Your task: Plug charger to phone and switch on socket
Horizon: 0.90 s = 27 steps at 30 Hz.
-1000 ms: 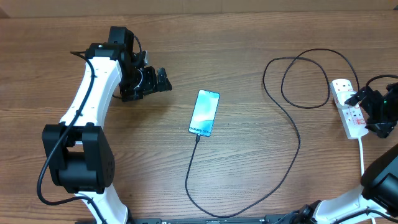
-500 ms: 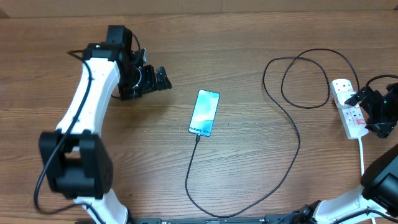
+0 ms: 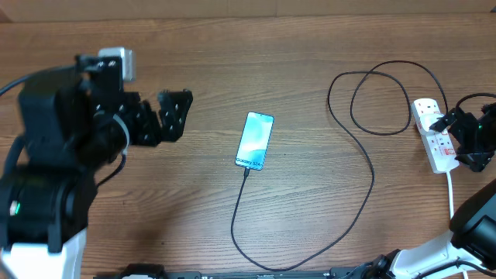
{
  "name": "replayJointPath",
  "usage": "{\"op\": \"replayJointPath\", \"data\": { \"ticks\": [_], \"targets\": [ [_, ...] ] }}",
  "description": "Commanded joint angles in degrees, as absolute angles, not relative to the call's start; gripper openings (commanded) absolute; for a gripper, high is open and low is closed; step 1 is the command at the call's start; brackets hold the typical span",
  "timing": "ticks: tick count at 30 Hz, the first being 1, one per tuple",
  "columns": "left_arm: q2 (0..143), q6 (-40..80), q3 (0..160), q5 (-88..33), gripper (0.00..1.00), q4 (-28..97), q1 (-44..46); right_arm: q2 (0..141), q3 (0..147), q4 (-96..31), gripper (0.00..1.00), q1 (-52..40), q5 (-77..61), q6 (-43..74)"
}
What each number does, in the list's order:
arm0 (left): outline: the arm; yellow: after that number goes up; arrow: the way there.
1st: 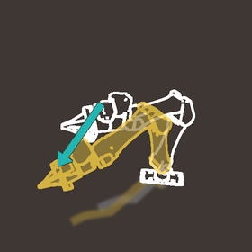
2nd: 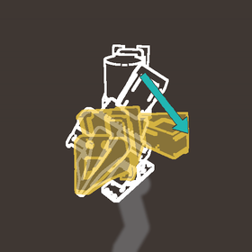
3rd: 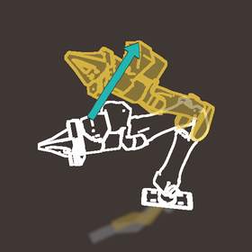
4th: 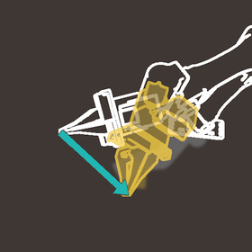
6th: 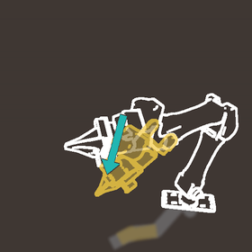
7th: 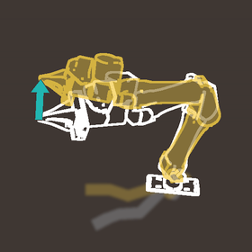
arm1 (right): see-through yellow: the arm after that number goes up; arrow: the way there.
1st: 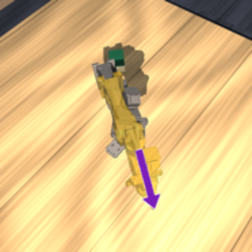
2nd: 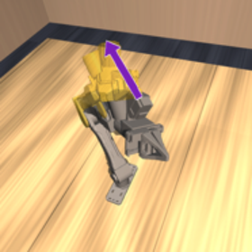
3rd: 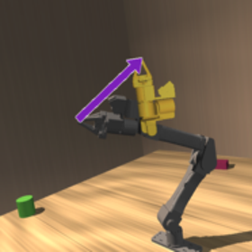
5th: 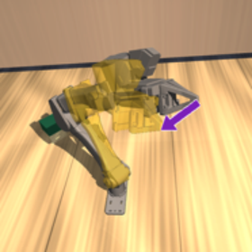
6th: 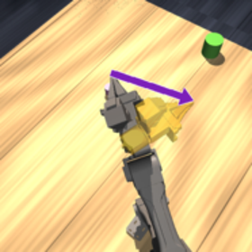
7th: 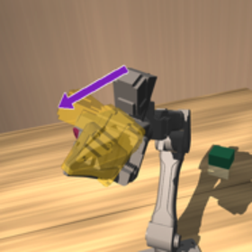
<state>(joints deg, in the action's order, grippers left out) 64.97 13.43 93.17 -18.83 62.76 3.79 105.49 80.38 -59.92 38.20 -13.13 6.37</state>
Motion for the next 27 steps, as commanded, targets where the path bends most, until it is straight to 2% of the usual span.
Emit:
{"op": "replayJointPath", "data": {
  "ticks": [1, 27],
  "targets": [
    [66.13, 13.96, 93.14, -18.65, 1.0, 63.02, 4.21, 104.57, 81.43, -59.66, 1.0, 37.98, -13.39, 6.11],
    [75.75, 13.96, 93.14, -18.63, 1.0, 62.48, 4.21, 104.57, 81.43, -59.64, 1.0, 37.98, -13.39, 6.11]
  ]
}}
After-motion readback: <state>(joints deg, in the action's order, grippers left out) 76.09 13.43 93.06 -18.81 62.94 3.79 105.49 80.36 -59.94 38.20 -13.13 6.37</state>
